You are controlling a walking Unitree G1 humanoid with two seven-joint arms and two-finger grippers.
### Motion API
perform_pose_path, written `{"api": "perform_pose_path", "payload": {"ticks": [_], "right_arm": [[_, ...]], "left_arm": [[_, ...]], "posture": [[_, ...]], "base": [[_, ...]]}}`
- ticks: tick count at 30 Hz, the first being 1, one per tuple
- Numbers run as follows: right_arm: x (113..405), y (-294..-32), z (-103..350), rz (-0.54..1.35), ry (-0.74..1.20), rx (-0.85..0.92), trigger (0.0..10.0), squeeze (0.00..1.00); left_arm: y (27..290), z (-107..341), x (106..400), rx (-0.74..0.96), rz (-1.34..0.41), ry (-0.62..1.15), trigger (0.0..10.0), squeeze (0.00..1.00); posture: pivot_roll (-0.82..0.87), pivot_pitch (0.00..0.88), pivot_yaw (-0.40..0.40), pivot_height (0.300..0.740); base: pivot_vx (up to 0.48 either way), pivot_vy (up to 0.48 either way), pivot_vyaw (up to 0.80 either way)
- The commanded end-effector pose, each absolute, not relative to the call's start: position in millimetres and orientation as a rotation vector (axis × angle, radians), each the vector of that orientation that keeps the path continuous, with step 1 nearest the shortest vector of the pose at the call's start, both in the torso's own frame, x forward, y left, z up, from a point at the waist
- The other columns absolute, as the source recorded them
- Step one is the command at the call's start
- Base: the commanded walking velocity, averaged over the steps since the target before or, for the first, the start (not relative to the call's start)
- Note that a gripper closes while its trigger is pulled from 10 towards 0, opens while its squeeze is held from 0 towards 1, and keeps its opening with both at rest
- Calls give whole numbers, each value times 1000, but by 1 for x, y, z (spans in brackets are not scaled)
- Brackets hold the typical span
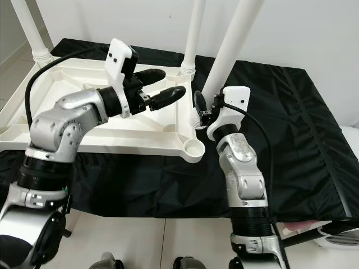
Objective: Building children table
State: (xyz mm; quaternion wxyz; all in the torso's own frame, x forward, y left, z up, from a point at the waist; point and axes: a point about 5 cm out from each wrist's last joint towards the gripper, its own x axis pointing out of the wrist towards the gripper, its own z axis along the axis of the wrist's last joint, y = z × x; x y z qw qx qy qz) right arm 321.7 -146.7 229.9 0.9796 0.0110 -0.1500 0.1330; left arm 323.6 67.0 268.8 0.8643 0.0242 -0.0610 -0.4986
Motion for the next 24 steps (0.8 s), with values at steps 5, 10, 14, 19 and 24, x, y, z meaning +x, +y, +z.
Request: {"api": "perform_pose_path", "payload": {"ticks": [5, 10, 14, 19, 24], "right_arm": [[323, -160, 243, 347, -336, 3, 10000, 0], [320, -162, 249, 420, -357, -23, 10000, 0], [318, -166, 251, 460, -367, -24, 10000, 0], [315, -171, 250, 482, -358, -30, 10000, 0], [312, -175, 248, 488, -350, -36, 10000, 0]], "left_arm": [[56, 231, 315, 133, -1051, -24, 10000, 0], [53, 209, 313, 203, -1046, 33, 10000, 0], [49, 189, 310, 243, -1053, 83, 10000, 0], [47, 169, 309, 337, -1065, 124, 10000, 0], [48, 155, 312, 402, -1066, 159, 10000, 0]], "posture": [[-25, 69, -54, 740], [-24, 80, -53, 740], [-29, 86, -51, 740], [-33, 94, -48, 740], [-42, 99, -42, 740]], "base": [[0, 0, 0], [0, 0, 0], [0, 0, 0], [0, 0, 0], [0, 0, 0]]}}
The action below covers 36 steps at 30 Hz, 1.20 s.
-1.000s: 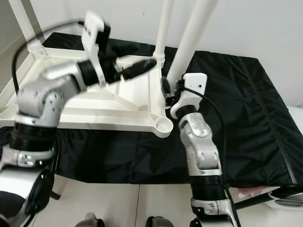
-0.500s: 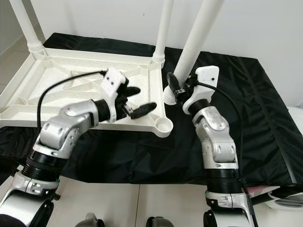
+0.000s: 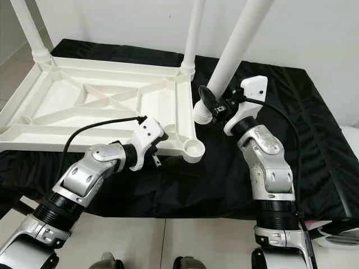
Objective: Building children table
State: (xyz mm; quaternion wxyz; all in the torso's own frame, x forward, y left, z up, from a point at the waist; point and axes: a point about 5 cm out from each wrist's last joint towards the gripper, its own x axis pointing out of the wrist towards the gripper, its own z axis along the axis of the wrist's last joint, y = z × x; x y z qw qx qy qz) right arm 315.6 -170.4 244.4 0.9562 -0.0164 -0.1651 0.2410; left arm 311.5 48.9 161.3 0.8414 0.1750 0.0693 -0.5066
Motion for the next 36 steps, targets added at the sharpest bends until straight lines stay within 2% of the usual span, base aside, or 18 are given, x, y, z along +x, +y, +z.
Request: {"api": "perform_pose_path", "payload": {"ticks": [1, 19, 20, 21, 22, 23, 36], "right_arm": [[311, -176, 248, 491, -350, -37, 10000, 0], [304, -181, 248, 494, -339, -69, 10000, 0], [303, -181, 248, 495, -337, -72, 10000, 0], [303, -181, 248, 496, -335, -76, 10000, 0], [303, -181, 248, 496, -335, -76, 10000, 0], [302, -181, 248, 497, -334, -79, 10000, 0], [293, -181, 240, 563, -295, -74, 10000, 0]], "left_arm": [[48, 152, 313, 417, -1064, 166, 10000, 0], [45, 137, 330, 529, -1054, 184, 10000, 0], [45, 137, 331, 532, -1056, 184, 7333, 0], [45, 137, 332, 533, -1059, 183, 3020, 0], [45, 137, 332, 533, -1059, 183, 3020, 0], [45, 137, 333, 535, -1060, 181, 0, 0], [55, 136, 340, 550, -1059, 167, 0, 0]], "posture": [[-42, 99, -42, 740], [-71, 114, -26, 740], [-75, 115, -24, 740], [-78, 116, -23, 740], [-78, 116, -23, 740], [-79, 115, -22, 740], [-88, 114, -13, 740]], "base": [[0, 0, 0], [0, 0, 0], [0, 0, 0], [0, 0, 0], [0, 0, 0], [0, 0, 0], [0, 0, 0]]}}
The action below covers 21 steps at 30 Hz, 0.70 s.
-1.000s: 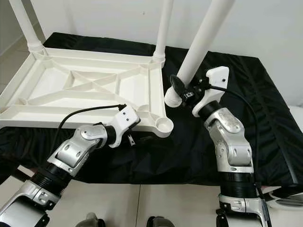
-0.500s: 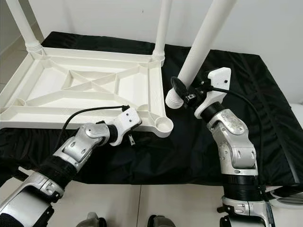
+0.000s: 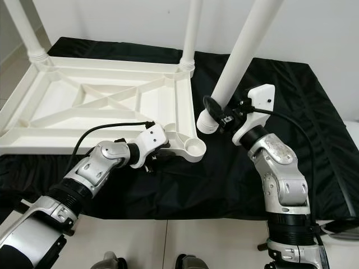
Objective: Building children table
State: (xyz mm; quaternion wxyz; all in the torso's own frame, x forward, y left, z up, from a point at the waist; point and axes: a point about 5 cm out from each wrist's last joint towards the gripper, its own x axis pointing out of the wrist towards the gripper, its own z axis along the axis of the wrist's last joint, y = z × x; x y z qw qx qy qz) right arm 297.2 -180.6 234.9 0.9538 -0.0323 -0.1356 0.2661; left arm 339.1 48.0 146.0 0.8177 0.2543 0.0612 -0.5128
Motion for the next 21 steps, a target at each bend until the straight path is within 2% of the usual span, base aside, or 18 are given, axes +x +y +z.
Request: {"api": "perform_pose_path", "payload": {"ticks": [1, 8, 10, 11, 12, 21], "right_arm": [[293, -181, 240, 563, -295, -74, 10000, 0], [287, -184, 234, 615, -261, -46, 10000, 0], [286, -191, 231, 614, -244, -17, 10000, 0], [286, -194, 229, 618, -234, -15, 10000, 0], [286, -196, 228, 622, -228, -16, 10000, 0], [284, -206, 214, 650, -176, -20, 10000, 0]], "left_arm": [[55, 136, 340, 550, -1059, 167, 0, 0], [60, 134, 341, 598, -1074, 170, 0, 0], [63, 135, 340, 606, -1089, 172, 314, 0], [65, 136, 339, 609, -1106, 171, 4118, 0], [66, 137, 338, 611, -1118, 170, 10000, 0], [79, 143, 333, 613, -1153, 159, 10000, 0]], "posture": [[-88, 114, -13, 740], [-96, 100, -6, 740], [-98, 97, -5, 740], [-99, 96, -5, 740], [-99, 96, -5, 740], [-95, 94, -11, 740]], "base": [[0, 0, 0], [0, 0, 0], [0, 0, 0], [0, 0, 0], [0, 0, 0], [0, 0, 0]]}}
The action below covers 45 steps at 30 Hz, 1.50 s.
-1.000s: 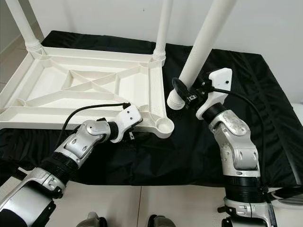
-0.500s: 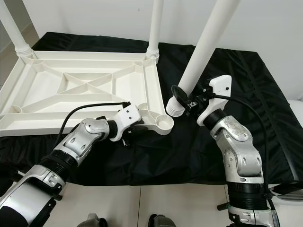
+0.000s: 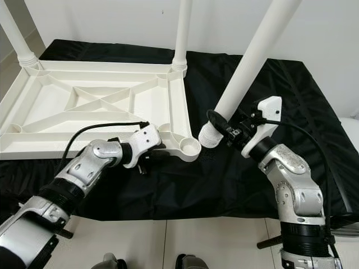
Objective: Building children table
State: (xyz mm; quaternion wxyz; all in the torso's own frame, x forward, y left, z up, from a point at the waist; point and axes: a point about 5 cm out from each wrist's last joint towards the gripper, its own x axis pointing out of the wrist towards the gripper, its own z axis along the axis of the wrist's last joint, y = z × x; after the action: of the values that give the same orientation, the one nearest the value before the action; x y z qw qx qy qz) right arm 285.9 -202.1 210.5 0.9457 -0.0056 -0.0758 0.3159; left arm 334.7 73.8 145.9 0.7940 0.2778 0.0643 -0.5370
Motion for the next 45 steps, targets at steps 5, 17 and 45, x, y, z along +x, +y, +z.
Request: {"api": "perform_pose_path", "payload": {"ticks": [5, 17, 45], "right_arm": [[284, -202, 207, 699, -165, -16, 10000, 0], [288, -173, 200, 806, -202, 21, 10000, 0], [277, -159, 185, 940, -127, -18, 10000, 0]], "left_arm": [[76, 148, 325, 614, -1184, 129, 10000, 0], [68, 154, 303, 629, -1258, 88, 10000, 0], [71, 165, 304, 668, -1201, 76, 10000, 0]], "posture": [[-86, 93, -22, 740], [-61, 102, -33, 740], [-61, 128, -46, 740]], "base": [[0, 0, 0], [0, 0, 0], [0, 0, 0]]}}
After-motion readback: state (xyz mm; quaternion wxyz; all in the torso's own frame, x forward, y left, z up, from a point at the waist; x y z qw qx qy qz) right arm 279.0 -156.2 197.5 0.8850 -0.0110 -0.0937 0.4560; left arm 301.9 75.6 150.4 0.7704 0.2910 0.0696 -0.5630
